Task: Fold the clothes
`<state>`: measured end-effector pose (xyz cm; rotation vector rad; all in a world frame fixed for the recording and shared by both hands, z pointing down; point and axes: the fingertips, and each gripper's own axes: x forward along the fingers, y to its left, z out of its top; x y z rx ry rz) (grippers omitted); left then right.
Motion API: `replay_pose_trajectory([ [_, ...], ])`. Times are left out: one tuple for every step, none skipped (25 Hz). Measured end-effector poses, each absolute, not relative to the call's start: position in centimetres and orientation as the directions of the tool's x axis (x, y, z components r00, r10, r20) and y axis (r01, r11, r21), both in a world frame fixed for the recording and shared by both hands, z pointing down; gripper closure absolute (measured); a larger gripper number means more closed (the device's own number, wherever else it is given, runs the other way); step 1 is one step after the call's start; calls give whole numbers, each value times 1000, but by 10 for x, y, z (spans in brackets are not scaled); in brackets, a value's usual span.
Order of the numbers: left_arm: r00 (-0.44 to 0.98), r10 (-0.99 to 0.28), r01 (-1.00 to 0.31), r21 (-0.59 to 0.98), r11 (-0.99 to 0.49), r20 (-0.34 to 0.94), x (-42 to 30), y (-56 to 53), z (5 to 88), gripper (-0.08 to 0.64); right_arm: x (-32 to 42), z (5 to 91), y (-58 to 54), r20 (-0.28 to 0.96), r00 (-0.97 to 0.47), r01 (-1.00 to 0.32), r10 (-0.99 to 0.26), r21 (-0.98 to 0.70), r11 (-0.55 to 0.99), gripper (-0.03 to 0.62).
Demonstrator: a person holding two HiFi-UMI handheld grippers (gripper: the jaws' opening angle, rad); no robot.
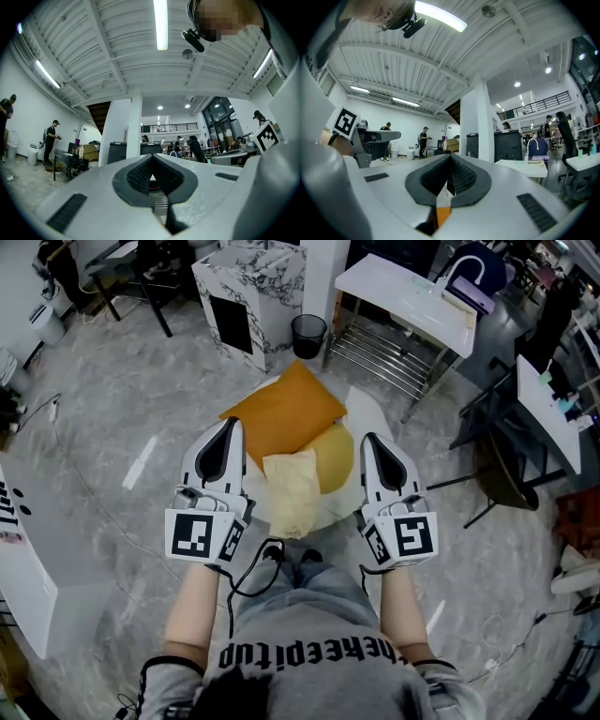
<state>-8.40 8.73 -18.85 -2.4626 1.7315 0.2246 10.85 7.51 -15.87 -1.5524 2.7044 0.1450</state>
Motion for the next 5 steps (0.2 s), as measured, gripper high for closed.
replay_pose_trajectory([
  [333, -923, -942, -14, -336, -191, -86, 86, -188, 557, 107, -159, 74, -64, -504, -863, -861, 71, 500, 591],
  [332, -924, -942, -14, -335, -191, -87, 86, -188, 557, 107, -158, 74, -64, -504, -863, -861, 71, 500, 591],
  [331, -924, -942, -14, -334, -190, -88, 85, -187, 557, 106, -158, 73, -64, -504, -863, -861, 71, 500, 591],
  [330, -925, -943, -14, -333, -190, -89, 84, -187, 557, 105, -158, 73, -64, -504, -863, -861, 71, 500, 591],
  [329, -925, -943, -13, -332, -190, -90, 83, -187, 557, 105, -158, 72, -64, -504, -863, -861, 72, 500, 591],
])
